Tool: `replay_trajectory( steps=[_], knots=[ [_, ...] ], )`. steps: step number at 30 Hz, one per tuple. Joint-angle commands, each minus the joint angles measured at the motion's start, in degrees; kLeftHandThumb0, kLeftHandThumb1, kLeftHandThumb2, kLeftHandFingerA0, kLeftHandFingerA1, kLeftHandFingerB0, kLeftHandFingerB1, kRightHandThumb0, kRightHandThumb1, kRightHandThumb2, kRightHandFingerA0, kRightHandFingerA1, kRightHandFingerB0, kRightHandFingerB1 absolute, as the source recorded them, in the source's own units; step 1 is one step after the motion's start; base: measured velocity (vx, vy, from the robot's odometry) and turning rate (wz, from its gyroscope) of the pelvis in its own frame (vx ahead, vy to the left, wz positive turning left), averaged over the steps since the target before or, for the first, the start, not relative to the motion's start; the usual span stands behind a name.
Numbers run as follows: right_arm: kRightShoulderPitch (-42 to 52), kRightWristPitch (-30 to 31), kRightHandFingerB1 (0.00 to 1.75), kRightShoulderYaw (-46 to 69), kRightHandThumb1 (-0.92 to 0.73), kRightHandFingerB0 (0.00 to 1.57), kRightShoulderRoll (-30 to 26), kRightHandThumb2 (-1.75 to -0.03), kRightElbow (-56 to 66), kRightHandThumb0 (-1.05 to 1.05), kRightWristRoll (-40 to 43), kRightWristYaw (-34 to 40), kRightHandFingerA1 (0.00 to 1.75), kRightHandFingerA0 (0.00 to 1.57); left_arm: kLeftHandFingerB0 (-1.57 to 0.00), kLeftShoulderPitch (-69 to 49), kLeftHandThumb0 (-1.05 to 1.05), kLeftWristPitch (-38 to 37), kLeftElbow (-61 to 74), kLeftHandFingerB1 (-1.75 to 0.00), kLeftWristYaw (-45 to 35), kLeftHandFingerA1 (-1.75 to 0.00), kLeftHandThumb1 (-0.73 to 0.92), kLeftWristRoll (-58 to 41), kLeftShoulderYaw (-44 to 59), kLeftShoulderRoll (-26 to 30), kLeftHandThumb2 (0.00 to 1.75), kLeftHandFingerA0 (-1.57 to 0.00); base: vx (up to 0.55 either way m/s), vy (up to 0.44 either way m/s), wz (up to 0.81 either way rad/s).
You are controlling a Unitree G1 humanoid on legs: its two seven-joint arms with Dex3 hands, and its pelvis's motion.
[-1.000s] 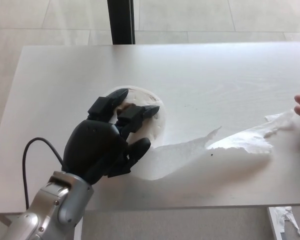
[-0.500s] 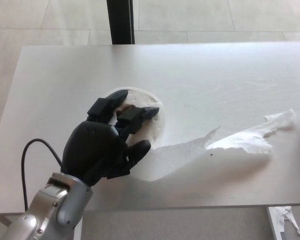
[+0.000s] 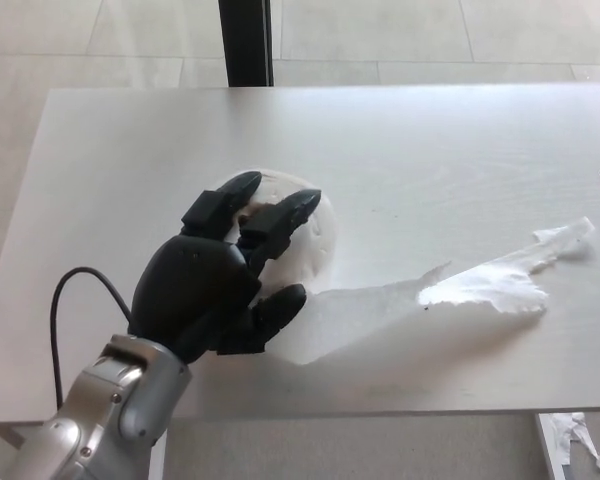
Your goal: A toilet paper roll is kept in the middle of the desk infront of the robot. The robot places its left hand on the top of the toilet paper roll to hold it still and uses its right hand to tear off a piece of toilet paper from it and hands the paper to a person
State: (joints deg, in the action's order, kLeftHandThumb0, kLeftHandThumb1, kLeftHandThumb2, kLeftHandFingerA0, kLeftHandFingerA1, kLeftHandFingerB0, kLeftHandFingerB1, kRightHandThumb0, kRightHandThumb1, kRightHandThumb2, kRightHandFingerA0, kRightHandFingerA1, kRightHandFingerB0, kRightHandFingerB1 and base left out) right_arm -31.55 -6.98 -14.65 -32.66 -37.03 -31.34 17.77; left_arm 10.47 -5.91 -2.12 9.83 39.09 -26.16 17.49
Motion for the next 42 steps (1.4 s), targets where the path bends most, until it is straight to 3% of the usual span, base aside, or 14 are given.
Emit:
replay_trajectory(
  steps=[1, 2, 9, 10, 14, 16, 20, 22, 27, 29, 34, 35, 36, 42],
  knots=[
    [5.3, 5.3, 0.11, 3.8, -0.66, 0.00, -2.6, -1.05, 8.2, -1.05, -1.8, 1.4, 0.26, 0.00, 0.00, 6.4, -0.91, 21.4, 2.7, -0.10, -26.5, -0.13, 0.92, -9.0, 1.9, -2.3, 0.71, 0.00, 0.00, 0.000, 0.00],
    [5.8, 5.5, 0.11, 3.8, -0.66, 0.00, -2.2, -1.05, 8.8, -1.05, -1.7, 1.2, 0.25, 0.00, -0.06, 10.1, -0.94, 22.2, 3.7, -0.09, -27.1, -0.35, 0.76, -10.7, 3.5, -3.1, 1.17, -0.02, 0.00, 0.000, 0.00],
    [13.1, 5.1, 0.09, 9.5, -0.66, 0.00, -3.8, -1.01, 17.7, -1.05, 2.9, -2.3, 0.19, 0.00, -0.09, 13.3, -0.86, 26.3, 20.4, -0.22, -28.4, -0.47, 0.76, -22.7, 13.2, -4.0, 1.18, -0.02, 0.00, 0.000, 0.00],
    [14.6, 4.6, 0.05, 10.9, -0.66, 0.00, -4.5, -0.98, 18.9, -1.05, 3.8, -3.0, 0.16, 0.00, -0.06, 11.4, -0.88, 26.5, 24.3, -0.27, -29.1, -0.44, 0.92, -23.7, 14.4, -2.8, 0.76, -0.05, 0.00, 0.000, 0.00],
    [21.3, 1.3, 0.06, 17.0, -0.61, 0.00, -6.4, -0.92, 21.7, -0.97, 7.1, -3.3, 0.16, 0.00, 0.00, 3.8, -0.93, 27.7, 35.9, -0.32, -31.3, -0.59, 0.78, -29.1, 19.6, 0.5, 1.22, -0.13, 0.00, 0.000, 0.00],
    [26.1, 3.7, 0.04, 21.9, -0.66, 0.00, -8.0, -0.98, 25.6, -1.05, 9.0, -6.7, 0.18, 0.00, -0.10, -3.7, -0.96, 32.0, 44.3, -0.37, -32.7, -0.55, 0.92, -33.0, 25.3, 1.7, 0.74, -0.20, 0.00, 0.000, 0.00],
    [35.7, 1.6, 0.00, 34.9, -0.60, 0.06, -8.5, -0.88, 29.4, -0.97, 15.2, -8.8, 0.13, 0.00, -0.13, -24.3, -0.93, 27.0, 49.0, -0.32, -36.7, -0.49, 0.92, -46.3, 44.0, 3.8, 0.77, -0.23, 0.00, 0.000, 0.00],
    [40.3, 3.2, 0.01, 42.3, -0.66, 0.00, -8.4, -0.93, 30.3, -1.04, 16.7, -9.9, 0.13, 0.00, -0.07, -31.7, -0.88, 24.7, 45.1, -0.42, -37.4, -0.52, 0.76, -50.8, 54.5, 2.1, 1.16, -0.18, 0.00, 0.000, 0.00],
    [46.9, -1.4, 0.08, 58.7, -0.65, 0.03, -8.6, -0.97, 17.7, -1.05, 26.2, -10.2, 0.13, 0.00, -0.22, -40.7, -0.90, 17.4, 24.1, -0.49, -31.4, -0.53, 0.92, -51.4, 73.3, -1.8, 0.70, -0.34, 0.00, 0.000, 0.00],
    [48.4, -3.0, 0.08, 62.0, -0.65, 0.10, -9.1, -0.96, 13.4, -1.04, 28.3, -10.5, 0.11, 0.00, -0.16, -41.9, -0.86, 14.3, 16.4, -0.55, -30.4, -0.60, 0.72, -51.2, 76.4, -1.4, 1.13, -0.26, 0.00, 0.000, 0.00],
    [51.4, 1.9, 0.09, 71.6, -0.61, 0.00, -8.4, -0.89, 6.4, -0.94, 34.0, -11.3, 0.10, 0.00, -0.04, -41.0, -0.87, 15.2, -10.4, -0.54, -25.6, -0.60, 0.72, -49.1, 83.5, 5.0, 1.12, -0.16, 0.00, 0.000, 0.00],
    [51.3, 2.3, 0.11, 72.4, -0.60, 0.03, -8.5, -0.89, 5.4, -0.91, 34.4, -11.0, 0.11, 0.00, -0.06, -40.2, -0.90, 16.1, -12.3, -0.56, -24.7, -0.62, 0.92, -49.0, 84.3, 5.6, 0.69, -0.12, 0.00, 0.000, 0.00],
    [50.7, 2.6, 0.10, 73.1, -0.59, 0.04, -8.7, -0.88, 4.1, -0.90, 35.2, -10.9, 0.12, 0.00, -0.10, -38.9, -0.92, 17.6, -13.9, -0.59, -23.5, -0.66, 0.77, -49.3, 85.3, 6.4, 1.12, -0.34, 0.00, 0.000, 0.00],
    [47.7, 5.5, 0.09, 76.3, -0.58, 0.09, -8.7, -0.84, 1.3, -0.95, 38.7, -13.1, 0.01, 0.00, -0.10, -37.3, -0.92, 18.2, -15.6, -0.59, -23.1, -0.66, 0.77, -49.1, 86.4, 7.6, 1.12, -0.34, 0.00, 0.000, 0.00]
  ],
)
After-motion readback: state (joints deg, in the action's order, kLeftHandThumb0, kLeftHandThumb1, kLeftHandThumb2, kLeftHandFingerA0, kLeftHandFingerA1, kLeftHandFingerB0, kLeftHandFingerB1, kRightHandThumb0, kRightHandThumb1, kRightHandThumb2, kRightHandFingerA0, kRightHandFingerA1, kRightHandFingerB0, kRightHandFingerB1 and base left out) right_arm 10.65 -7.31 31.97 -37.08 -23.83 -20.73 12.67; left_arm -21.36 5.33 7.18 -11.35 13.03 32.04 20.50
